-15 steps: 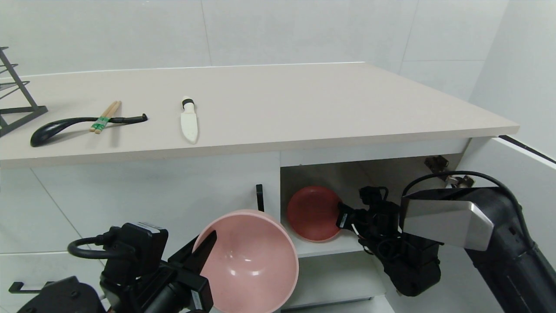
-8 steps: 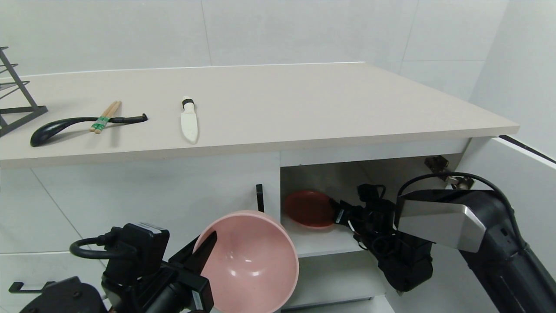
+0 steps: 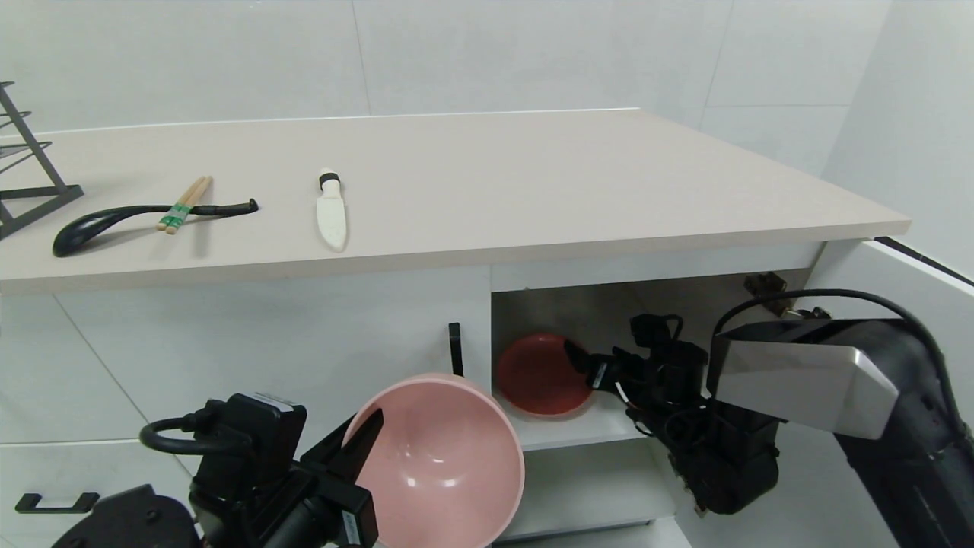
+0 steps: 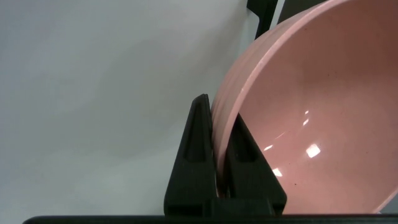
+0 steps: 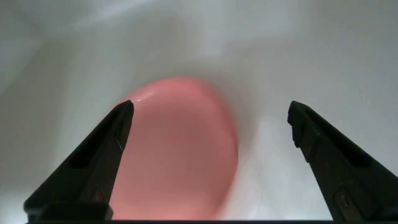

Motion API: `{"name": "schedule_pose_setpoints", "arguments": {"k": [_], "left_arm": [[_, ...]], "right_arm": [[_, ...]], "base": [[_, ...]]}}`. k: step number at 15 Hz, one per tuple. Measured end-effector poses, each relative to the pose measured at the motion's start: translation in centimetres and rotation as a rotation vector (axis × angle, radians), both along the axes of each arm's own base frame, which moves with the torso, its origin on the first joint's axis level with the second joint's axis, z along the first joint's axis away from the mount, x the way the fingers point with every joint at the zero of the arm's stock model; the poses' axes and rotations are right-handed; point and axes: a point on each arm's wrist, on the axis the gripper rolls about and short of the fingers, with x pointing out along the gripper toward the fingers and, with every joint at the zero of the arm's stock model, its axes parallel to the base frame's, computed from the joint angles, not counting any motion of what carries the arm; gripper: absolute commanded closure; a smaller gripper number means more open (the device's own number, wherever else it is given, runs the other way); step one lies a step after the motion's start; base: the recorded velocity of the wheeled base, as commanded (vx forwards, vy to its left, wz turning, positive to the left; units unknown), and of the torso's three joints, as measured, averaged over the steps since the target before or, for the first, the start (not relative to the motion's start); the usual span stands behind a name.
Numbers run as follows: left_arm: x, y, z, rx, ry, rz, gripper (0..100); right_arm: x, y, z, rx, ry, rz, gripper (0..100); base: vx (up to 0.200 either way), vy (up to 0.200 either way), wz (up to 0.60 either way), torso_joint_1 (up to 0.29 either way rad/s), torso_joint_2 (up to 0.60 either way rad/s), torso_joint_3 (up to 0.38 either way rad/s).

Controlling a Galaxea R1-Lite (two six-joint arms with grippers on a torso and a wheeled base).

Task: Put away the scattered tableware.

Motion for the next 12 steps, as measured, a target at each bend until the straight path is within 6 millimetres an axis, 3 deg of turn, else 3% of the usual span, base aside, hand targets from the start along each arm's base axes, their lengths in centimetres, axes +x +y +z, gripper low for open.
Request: {"name": "schedule_pose_setpoints", "arguments": {"k": [6,9,12], "left_arm": [[0.0,-0.1,-0.1,0.006,0.004,-0.001,100],[-0.1,-0.1,-0.1,0.004,0.001,-0.007,100],[-0.1,-0.2,-0.1,0.008,0.003,-0.004,100]], "right_arm": [[-10.9,-0.8,7.2,-0.104,0.06,0.148,0],[-16.2,-2.8,10.5,-0.232,-0.013,0.241,0],[-18.4,-3.9,13.2,-0.238,-0.123,0.259,0]], "base": [[0.0,0.0,0.0,0.0,0.0,0.0],[0.0,0.0,0.0,0.0,0.0,0.0],[0.0,0.0,0.0,0.0,0.0,0.0]]}}
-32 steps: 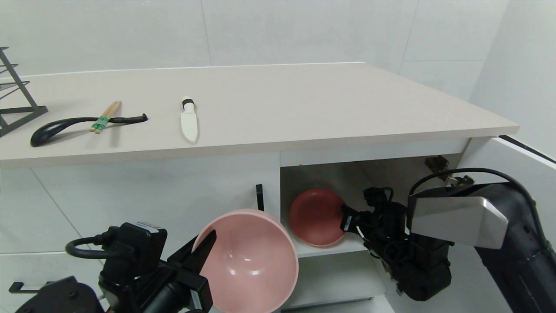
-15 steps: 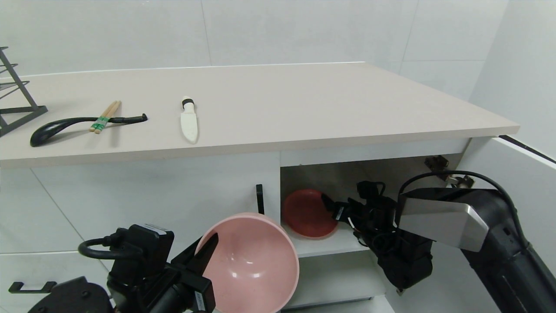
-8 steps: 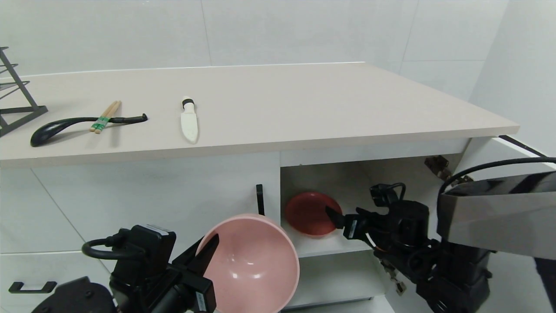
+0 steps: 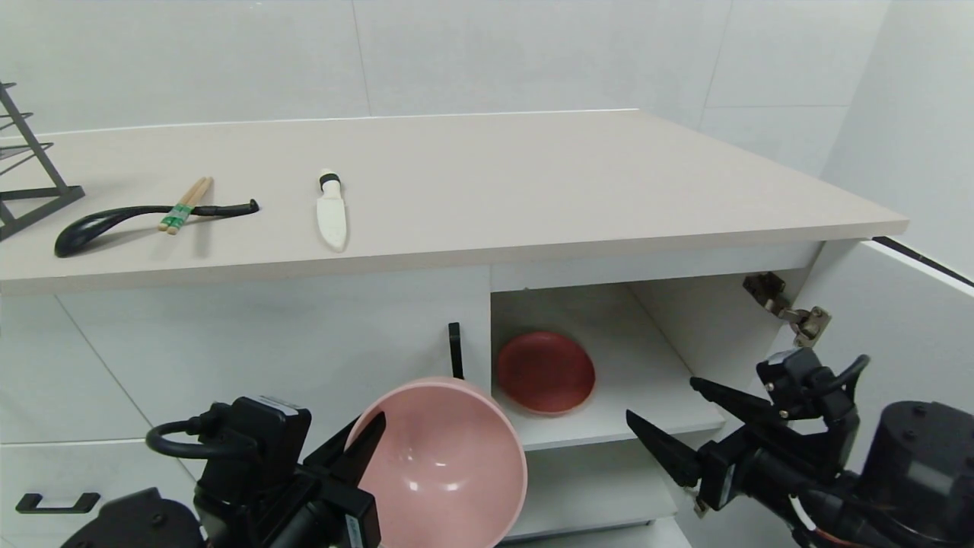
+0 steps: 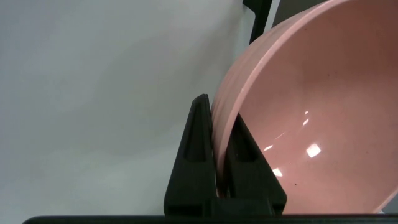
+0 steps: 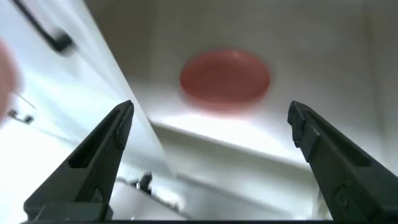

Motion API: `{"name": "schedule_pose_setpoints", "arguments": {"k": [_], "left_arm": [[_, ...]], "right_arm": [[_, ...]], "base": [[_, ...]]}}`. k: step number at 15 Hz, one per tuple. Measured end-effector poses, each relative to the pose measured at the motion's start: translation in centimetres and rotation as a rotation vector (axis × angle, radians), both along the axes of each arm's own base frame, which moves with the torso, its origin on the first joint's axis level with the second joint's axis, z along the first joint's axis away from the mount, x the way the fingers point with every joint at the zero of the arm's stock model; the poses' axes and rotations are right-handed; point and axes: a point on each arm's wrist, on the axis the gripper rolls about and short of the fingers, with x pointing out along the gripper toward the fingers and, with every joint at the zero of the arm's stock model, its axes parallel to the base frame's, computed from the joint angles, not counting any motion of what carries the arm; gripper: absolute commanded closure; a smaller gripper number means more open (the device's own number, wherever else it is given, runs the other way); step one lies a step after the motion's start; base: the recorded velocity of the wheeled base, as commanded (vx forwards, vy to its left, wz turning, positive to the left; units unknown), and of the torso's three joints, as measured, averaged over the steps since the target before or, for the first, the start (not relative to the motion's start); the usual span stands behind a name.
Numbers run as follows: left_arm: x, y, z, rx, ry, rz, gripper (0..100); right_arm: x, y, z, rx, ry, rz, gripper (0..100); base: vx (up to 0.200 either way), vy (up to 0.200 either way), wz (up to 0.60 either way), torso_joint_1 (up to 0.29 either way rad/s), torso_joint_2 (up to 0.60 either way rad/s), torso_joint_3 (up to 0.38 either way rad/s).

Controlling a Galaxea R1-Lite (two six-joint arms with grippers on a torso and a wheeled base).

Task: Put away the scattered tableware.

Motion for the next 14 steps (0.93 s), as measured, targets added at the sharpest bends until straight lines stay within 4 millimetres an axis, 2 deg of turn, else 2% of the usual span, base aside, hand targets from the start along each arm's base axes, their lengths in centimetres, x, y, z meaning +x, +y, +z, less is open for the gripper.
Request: {"name": "schedule_pose_setpoints", "arguments": {"k": [3,8,11,14], "left_arm": [[0.0,0.0,0.0,0.001,0.001,-0.001,100],[0.1,-0.5,-0.6,0.038,0.01,-0.016,100],[-0.1,-2.5,-1.1,0.185,-0.047,-0.097,100],[0.0,-3.6,-2.2,0.243,-0.036,-0.119,100]], "right_arm": [[-0.7,-0.3,1.2,0.032,-0.05,0.009,0],[-1.4,0.2,1.7,0.046,-0.066,0.046,0],[-1.4,0.3,1.5,0.042,-0.057,0.05,0],[-1.3,0.2,1.4,0.041,-0.056,0.043,0]], "base": [[0.0,0.0,0.0,0.0,0.0,0.0],[0.0,0.0,0.0,0.0,0.0,0.0],[0.0,0.0,0.0,0.0,0.0,0.0],[0.0,0.0,0.0,0.0,0.0,0.0]]}}
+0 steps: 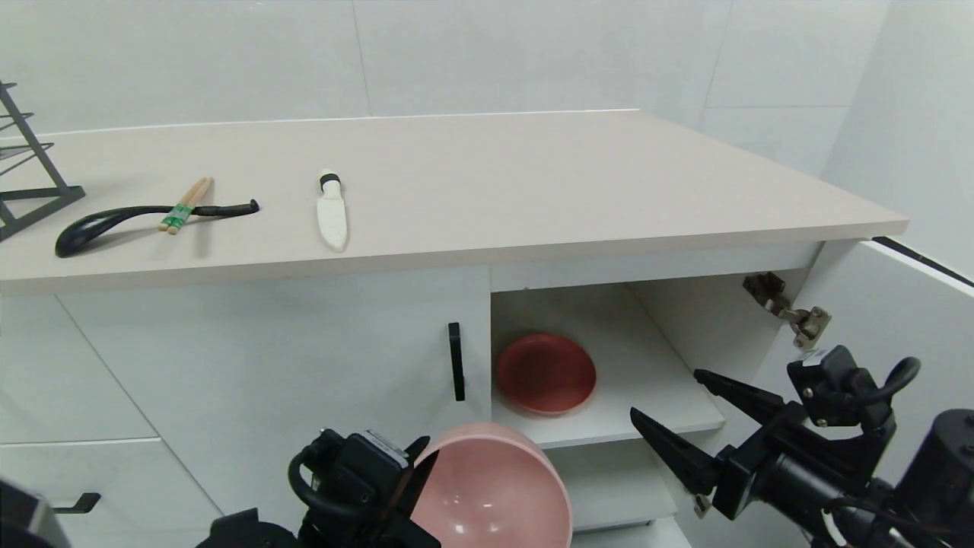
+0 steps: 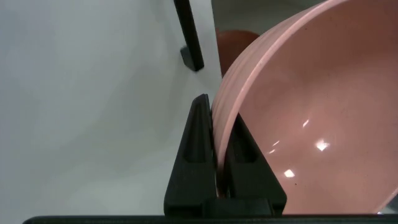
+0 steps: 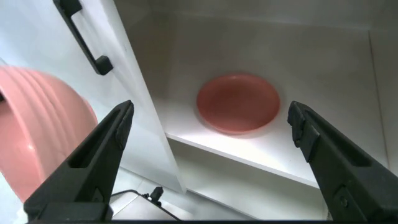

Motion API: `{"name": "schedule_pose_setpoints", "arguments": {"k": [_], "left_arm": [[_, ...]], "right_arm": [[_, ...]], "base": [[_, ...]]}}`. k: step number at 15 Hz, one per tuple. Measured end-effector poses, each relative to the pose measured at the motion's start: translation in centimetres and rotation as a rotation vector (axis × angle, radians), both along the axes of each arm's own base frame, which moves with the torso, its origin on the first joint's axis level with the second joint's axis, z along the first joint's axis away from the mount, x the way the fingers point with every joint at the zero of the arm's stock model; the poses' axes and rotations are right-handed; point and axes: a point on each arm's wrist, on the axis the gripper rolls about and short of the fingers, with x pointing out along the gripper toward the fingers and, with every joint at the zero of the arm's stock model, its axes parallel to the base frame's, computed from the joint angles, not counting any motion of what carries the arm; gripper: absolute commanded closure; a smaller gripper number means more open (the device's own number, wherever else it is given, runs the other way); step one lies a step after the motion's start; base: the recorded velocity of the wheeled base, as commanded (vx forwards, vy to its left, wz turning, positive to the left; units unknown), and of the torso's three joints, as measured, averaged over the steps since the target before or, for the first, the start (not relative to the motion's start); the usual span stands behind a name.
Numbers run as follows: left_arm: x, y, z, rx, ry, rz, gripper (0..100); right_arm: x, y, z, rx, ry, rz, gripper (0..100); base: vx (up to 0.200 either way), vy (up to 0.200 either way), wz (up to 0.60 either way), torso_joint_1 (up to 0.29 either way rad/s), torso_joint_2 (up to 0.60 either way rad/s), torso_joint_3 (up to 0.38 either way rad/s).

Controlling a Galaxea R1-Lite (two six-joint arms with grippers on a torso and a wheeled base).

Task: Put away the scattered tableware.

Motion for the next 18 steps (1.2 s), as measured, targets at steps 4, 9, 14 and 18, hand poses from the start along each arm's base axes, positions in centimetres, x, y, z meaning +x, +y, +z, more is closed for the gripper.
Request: {"name": "schedule_pose_setpoints", "arguments": {"k": [4,9,14,18], "left_arm": [[0.8,-1.5,-1.6,0.052,0.015,0.02,100],[2.0,-3.7,-2.1,0.017,-0.005,0.05,100],[3.7,-6.5,-0.9,-0.043,-0.081,0.049,100],[5.4,-8.5,-0.3,-0.086,-0.128,0.066,100]], "right_arm": [[0.1,-0.1,0.0,0.001,0.0,-0.008,0],[0.1,-0.1,0.0,0.006,0.006,-0.01,0],[0.1,-0.1,0.0,0.009,0.004,-0.007,0],[0.1,-0.1,0.0,0.009,0.003,-0.007,0]], "base": [[0.0,0.0,0.0,0.0,0.0,0.0],[0.0,0.0,0.0,0.0,0.0,0.0],[0.0,0.0,0.0,0.0,0.0,0.0],[0.0,0.0,0.0,0.0,0.0,0.0]]}}
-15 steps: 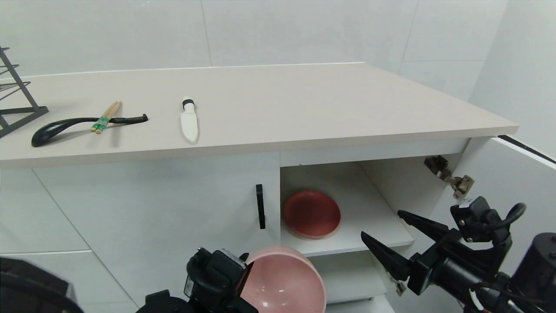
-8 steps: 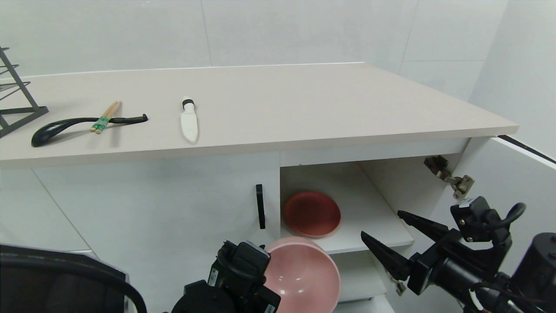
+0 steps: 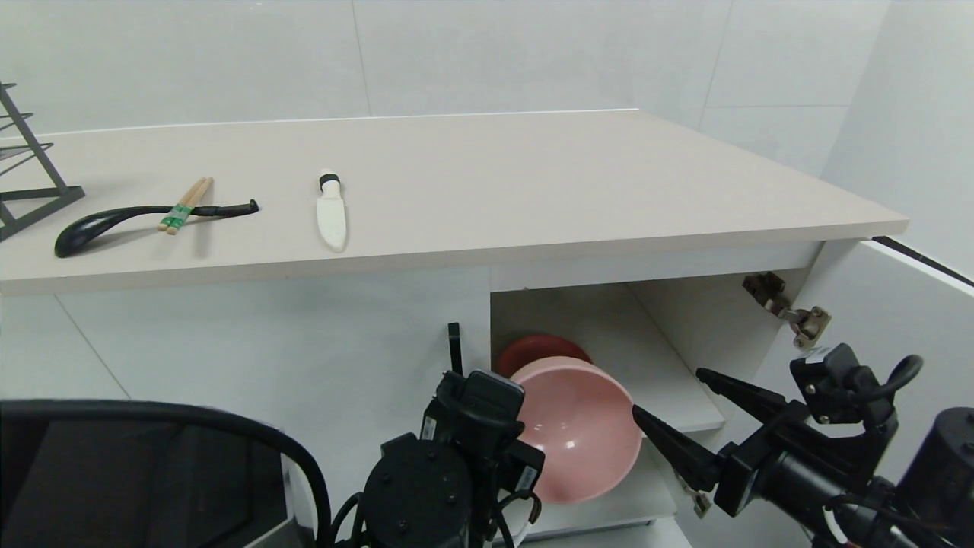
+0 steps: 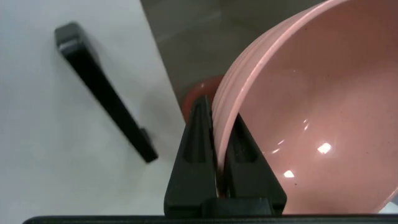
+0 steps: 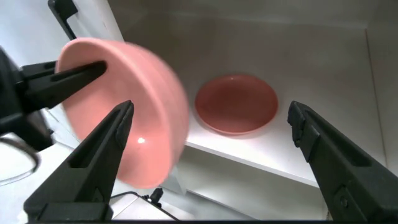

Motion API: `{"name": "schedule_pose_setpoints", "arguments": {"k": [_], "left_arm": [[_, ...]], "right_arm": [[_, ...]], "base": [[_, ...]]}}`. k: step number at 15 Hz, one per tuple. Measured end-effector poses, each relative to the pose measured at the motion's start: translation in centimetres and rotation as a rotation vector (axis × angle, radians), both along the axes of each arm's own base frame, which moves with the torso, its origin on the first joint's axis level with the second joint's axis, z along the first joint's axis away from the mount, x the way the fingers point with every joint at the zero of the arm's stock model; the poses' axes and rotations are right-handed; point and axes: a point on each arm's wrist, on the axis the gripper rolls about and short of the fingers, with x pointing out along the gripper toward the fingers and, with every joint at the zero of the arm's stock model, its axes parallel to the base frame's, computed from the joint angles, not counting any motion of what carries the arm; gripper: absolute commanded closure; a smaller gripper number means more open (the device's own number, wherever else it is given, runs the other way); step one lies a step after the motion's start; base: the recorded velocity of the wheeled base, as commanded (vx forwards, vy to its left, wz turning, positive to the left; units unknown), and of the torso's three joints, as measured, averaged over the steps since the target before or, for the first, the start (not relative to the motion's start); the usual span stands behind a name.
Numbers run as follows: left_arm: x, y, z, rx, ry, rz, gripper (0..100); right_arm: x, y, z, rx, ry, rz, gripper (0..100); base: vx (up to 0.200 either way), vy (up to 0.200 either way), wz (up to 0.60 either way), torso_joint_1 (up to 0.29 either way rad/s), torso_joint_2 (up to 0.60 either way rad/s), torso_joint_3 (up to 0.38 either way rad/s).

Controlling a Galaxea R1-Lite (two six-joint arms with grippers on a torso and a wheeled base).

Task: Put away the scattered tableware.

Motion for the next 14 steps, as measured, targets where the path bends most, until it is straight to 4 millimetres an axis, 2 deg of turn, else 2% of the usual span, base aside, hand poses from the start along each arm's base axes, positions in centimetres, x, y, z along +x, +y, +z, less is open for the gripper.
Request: {"name": "schedule_pose_setpoints", "arguments": {"k": [3,6,10,14], "left_arm": [[1.0,-1.0,0.0,-0.018,-0.021,0.013,100],[1.8,-2.3,1.0,-0.064,-0.059,0.011,100],[1.7,-2.9,1.2,-0.08,-0.069,-0.002,100],[0.3,-4.0,1.5,-0.097,-0.074,-0.054,100]], "right_arm": [[0.0,0.0,0.0,0.0,0.002,0.0,0],[0.3,-0.1,-0.4,-0.009,0.017,-0.011,0],[1.0,-0.5,-1.0,-0.029,0.044,-0.052,0],[1.7,-1.2,-1.1,-0.029,0.044,-0.098,0]], "base": [[0.0,0.0,0.0,0.0,0.0,0.0],[0.0,0.0,0.0,0.0,0.0,0.0],[0.0,0.0,0.0,0.0,0.0,0.0],[0.0,0.0,0.0,0.0,0.0,0.0]]}}
